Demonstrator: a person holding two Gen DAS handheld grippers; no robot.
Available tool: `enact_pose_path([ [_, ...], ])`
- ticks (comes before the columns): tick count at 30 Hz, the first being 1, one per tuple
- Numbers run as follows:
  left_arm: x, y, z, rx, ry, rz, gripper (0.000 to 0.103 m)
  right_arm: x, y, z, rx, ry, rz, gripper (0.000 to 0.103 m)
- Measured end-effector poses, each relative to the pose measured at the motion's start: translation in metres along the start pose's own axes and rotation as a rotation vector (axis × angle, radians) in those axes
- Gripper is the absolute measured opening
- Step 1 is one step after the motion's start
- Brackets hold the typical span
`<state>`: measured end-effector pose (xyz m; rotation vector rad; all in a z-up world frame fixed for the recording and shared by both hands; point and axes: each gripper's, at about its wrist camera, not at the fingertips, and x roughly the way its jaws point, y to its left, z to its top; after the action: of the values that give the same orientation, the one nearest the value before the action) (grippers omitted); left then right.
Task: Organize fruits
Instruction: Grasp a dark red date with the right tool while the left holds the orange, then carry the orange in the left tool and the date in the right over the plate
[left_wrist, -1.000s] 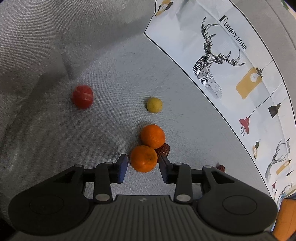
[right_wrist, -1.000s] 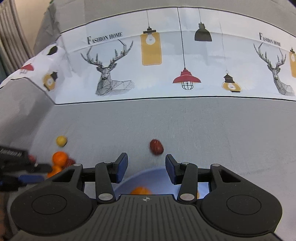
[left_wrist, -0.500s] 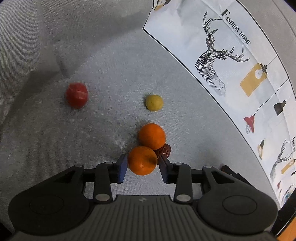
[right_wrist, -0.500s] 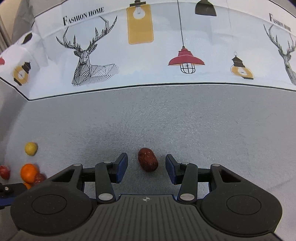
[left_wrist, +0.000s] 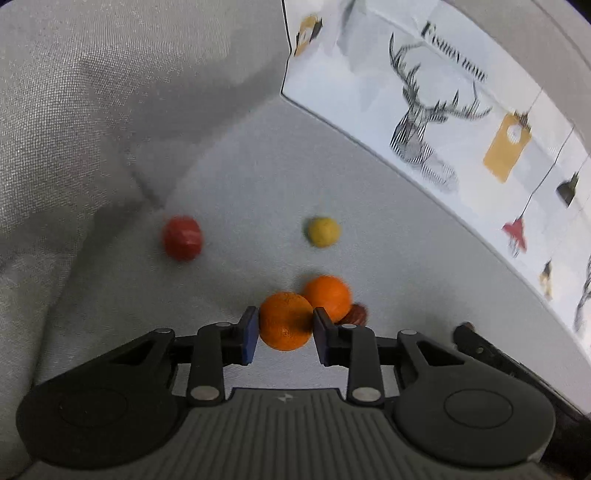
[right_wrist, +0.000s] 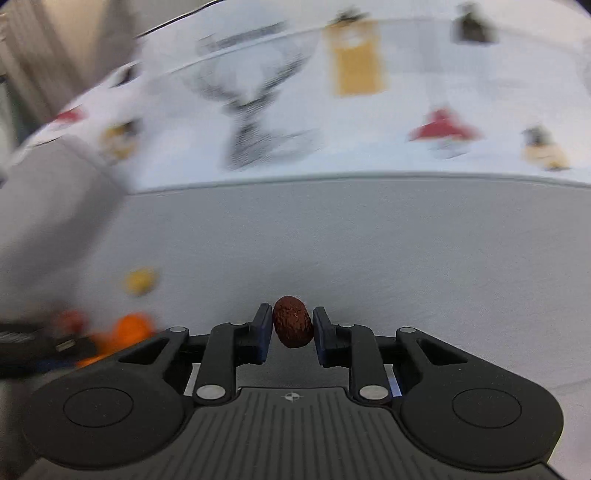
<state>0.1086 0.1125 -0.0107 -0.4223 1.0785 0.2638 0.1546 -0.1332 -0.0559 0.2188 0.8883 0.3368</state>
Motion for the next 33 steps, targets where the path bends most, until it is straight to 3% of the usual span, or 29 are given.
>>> enact_pose_path([
  [3, 0.011, 0.01, -0.003, -0.052, 0.071, -0.011, 0.036, 0.014, 0.016, -0.01, -0.08, 0.073, 0.001, 0.025],
  [5, 0.011, 0.011, -0.001, -0.062, 0.06, -0.012, 0.036, 0.02, 0.023, -0.014, -0.109, 0.096, -0.029, 0.025],
  [18, 0.016, 0.006, -0.001, -0.037, 0.068, -0.017, 0.036, 0.014, 0.023, -0.013, -0.115, 0.072, -0.037, 0.025],
  [26, 0.005, 0.018, -0.002, -0.043, 0.052, -0.047, 0.036, -0.03, 0.025, -0.008, -0.11, -0.034, -0.027, 0.025],
  [33, -0.005, 0.02, -0.005, -0.013, 0.06, -0.093, 0.036, -0.119, 0.027, -0.02, -0.077, -0.138, -0.082, 0.025],
])
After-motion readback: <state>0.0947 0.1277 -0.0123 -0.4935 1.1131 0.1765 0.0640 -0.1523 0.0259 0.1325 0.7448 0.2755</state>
